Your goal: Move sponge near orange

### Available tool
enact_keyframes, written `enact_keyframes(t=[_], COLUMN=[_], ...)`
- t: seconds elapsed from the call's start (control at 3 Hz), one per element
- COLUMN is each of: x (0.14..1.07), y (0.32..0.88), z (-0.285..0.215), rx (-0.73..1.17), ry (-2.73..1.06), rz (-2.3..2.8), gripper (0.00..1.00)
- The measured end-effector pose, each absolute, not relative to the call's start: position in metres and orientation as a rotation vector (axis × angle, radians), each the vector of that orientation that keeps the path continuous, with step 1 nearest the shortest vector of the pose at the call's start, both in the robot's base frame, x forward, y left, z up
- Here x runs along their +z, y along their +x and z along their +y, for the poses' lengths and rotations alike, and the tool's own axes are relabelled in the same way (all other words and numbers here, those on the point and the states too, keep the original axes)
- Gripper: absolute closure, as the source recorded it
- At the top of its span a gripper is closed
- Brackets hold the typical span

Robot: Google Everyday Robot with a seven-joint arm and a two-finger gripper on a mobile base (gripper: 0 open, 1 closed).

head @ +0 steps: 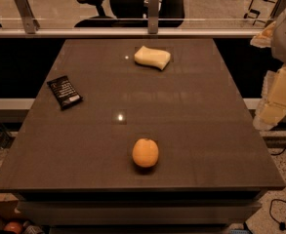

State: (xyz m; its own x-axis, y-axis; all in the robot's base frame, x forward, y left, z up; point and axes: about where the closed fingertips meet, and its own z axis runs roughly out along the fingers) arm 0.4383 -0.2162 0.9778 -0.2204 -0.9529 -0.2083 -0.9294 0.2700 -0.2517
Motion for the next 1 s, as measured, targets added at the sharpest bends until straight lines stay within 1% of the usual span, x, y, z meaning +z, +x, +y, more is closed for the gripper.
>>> enact_keyframes(t=[0.67,1.0], x=[0.987,1.003], y=[0.444,0.463], z=[-0.215,-0.212], rx=[-0.123,-0.158], ry=[-1.702,-1.671], rz=[2.201,2.144], gripper=[0.0,0.0])
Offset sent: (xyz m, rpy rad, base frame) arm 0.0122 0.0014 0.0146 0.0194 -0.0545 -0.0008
